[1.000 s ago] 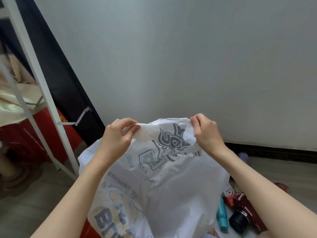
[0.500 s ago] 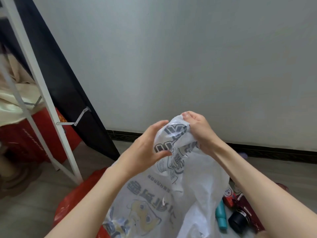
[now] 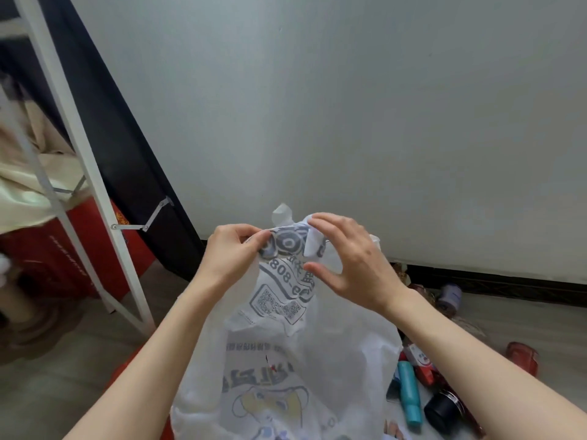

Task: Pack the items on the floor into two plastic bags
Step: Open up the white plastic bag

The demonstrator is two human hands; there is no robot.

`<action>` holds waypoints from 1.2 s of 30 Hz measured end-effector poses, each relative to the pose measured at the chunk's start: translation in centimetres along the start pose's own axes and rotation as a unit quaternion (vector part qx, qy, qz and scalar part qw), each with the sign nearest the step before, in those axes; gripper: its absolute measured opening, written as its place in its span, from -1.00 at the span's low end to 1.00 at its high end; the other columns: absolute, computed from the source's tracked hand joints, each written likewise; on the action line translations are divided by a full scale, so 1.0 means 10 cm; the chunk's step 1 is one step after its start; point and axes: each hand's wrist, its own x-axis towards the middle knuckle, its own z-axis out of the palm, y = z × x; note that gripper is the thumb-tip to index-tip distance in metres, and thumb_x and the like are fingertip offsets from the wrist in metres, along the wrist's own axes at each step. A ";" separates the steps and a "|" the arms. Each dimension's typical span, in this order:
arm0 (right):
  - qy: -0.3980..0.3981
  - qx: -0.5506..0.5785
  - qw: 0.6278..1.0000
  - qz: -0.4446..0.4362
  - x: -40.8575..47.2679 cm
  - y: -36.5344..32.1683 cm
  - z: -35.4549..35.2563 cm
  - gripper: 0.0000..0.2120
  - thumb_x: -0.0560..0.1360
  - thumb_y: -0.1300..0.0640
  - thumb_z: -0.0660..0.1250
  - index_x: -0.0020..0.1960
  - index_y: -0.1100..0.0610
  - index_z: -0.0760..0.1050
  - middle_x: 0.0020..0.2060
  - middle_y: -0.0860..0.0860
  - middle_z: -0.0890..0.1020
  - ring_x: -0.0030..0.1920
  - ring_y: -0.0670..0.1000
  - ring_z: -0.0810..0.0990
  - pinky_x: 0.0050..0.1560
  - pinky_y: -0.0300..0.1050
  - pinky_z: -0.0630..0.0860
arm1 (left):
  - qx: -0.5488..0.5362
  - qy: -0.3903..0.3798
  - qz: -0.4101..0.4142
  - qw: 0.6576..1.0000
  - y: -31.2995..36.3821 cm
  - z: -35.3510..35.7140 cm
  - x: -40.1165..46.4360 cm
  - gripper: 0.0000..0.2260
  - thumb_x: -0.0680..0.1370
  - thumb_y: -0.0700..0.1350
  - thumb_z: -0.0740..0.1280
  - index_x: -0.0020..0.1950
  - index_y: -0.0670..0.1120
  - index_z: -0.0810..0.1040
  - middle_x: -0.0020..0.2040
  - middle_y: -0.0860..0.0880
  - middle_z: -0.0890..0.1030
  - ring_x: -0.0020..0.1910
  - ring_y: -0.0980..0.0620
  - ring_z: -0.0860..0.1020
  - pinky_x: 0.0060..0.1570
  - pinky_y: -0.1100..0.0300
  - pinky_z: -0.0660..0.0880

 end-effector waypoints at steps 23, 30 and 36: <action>0.022 0.098 0.988 0.113 0.05 -0.29 0.16 -0.68 0.47 0.04 0.26 0.11 0.24 0.48 -0.09 0.10 0.61 -0.11 -0.03 0.54 -0.02 -0.25 0.45 | -0.151 -0.030 -0.067 0.986 0.13 -0.16 -0.05 -0.65 0.51 0.04 0.32 -0.28 -0.23 0.59 -0.23 -0.20 0.64 -0.26 0.01 0.51 -0.12 0.13 0.41; -0.064 0.321 0.878 0.350 0.20 -0.26 -0.01 -0.87 0.51 0.18 0.29 -0.19 0.14 0.56 -0.34 -0.05 0.56 -0.31 -0.12 0.48 -0.29 -0.34 0.39 | 0.185 0.098 0.179 0.961 0.03 -0.10 -0.06 -0.79 0.51 0.06 0.29 -0.01 -0.03 0.62 -0.08 0.02 0.59 -0.10 0.02 0.56 -0.05 0.02 0.49; 0.003 0.482 0.758 0.439 0.29 -0.25 -0.04 -0.89 0.53 0.24 0.24 -0.12 0.05 0.44 -0.19 0.11 0.52 -0.21 0.03 0.49 -0.18 -0.08 0.44 | 0.207 -0.071 0.354 0.910 0.08 0.15 -0.20 -0.60 0.42 0.22 0.21 0.13 0.02 0.47 -0.03 0.03 0.58 -0.25 0.03 0.57 -0.30 0.16 0.51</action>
